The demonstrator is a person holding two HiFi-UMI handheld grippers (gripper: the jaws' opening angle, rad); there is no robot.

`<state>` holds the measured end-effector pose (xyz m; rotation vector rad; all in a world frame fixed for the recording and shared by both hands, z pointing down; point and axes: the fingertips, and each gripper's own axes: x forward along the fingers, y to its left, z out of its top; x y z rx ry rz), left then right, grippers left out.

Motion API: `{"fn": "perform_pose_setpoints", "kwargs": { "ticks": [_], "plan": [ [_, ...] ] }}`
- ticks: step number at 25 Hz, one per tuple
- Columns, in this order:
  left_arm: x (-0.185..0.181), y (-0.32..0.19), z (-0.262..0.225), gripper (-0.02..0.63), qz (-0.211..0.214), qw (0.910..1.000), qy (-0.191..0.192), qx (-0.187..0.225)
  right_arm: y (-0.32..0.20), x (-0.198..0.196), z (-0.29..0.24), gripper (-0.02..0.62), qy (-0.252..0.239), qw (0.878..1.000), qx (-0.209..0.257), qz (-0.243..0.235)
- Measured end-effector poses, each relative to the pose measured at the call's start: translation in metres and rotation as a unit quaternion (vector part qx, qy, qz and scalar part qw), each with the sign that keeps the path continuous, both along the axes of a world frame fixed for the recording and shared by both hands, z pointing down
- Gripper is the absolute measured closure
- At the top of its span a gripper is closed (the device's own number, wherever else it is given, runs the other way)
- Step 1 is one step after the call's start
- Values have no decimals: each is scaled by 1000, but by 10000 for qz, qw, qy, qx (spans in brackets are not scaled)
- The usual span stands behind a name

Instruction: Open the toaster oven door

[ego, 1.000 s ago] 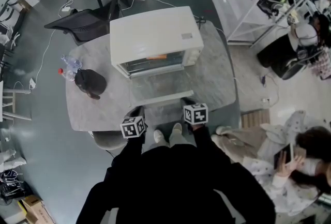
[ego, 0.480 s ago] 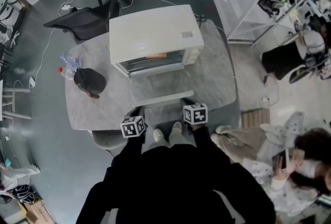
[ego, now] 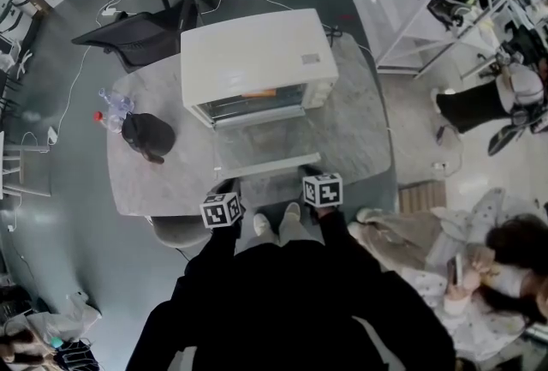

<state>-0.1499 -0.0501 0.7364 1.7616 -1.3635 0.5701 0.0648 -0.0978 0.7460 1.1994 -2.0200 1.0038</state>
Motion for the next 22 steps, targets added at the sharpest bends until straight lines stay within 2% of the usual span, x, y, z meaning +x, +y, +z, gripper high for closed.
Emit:
{"fn": "perform_pose_setpoints", "kwargs": {
  "ticks": [22],
  "plan": [
    [6, 3, 16, 603, 39, 9995, 96, -285, 6, 1, 24, 593, 144, 9996, -248, 3]
  ]
}}
